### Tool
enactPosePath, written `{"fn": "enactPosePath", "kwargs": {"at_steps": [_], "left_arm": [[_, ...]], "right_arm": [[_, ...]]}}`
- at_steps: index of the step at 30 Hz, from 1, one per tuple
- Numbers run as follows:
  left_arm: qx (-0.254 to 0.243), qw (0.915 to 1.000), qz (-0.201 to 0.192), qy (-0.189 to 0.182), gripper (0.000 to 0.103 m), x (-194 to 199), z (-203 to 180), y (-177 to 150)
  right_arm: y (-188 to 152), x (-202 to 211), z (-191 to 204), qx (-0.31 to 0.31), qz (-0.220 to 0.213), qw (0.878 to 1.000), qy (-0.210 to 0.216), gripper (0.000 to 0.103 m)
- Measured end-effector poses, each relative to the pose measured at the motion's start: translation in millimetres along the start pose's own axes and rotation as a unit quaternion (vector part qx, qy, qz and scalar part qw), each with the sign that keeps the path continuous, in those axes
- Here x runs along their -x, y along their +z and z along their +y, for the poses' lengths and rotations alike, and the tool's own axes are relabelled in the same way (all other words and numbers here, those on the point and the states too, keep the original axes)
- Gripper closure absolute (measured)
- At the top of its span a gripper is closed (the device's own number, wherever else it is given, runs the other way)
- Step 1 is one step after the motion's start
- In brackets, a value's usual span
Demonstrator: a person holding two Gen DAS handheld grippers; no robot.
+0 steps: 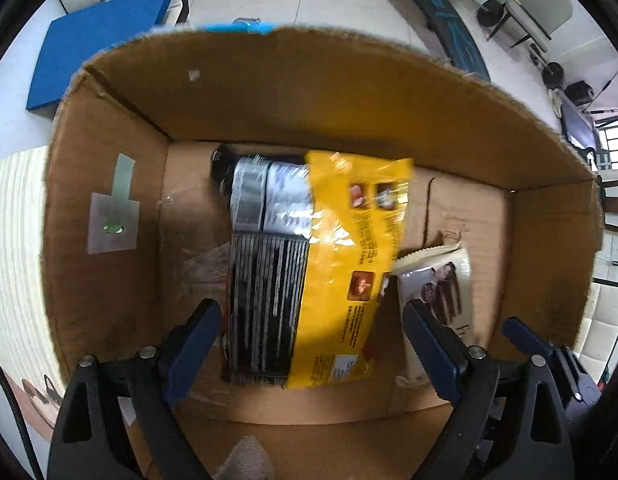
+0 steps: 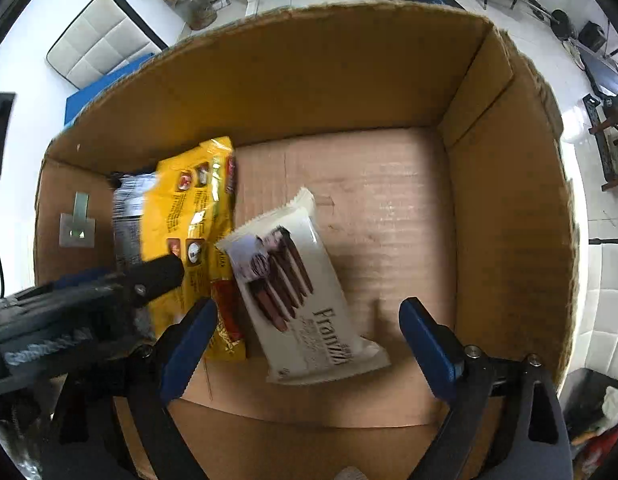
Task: Organize snacks
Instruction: 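Carry both packs into the cardboard box and open both tools, then grasp the panda-print bag with left tool while right tool grasps the candy-ball bag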
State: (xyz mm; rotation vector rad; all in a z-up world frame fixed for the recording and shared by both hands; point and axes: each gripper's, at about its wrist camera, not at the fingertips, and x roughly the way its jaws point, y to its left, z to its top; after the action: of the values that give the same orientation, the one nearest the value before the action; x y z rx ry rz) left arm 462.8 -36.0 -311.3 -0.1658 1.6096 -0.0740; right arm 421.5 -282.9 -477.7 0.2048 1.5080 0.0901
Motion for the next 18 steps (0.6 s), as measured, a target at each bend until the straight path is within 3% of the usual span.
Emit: {"fn": "enactPosePath", "kwargs": {"at_steps": [5,10,13,18], "left_arm": [[-0.009,0.9997,-0.021,0.002,0.009,26,-1,-16],[-0.024,0.9974,-0.068,0.007,0.009,62,3,-43],[-0.031,0.9947,-0.097,0.008,0.009,82,8,-47],[-0.037,0.9893,-0.140,0.014,0.009,119,11,-82]], "right_arm": [[-7,9,3,0.012,0.001,1.000,-0.006,0.007],[-21,29,5,0.019,-0.015,1.000,-0.012,0.006],[-40,50,9,0.027,-0.030,0.999,-0.013,0.006],[-76,85,10,0.027,-0.052,0.998,0.001,0.006]]}}
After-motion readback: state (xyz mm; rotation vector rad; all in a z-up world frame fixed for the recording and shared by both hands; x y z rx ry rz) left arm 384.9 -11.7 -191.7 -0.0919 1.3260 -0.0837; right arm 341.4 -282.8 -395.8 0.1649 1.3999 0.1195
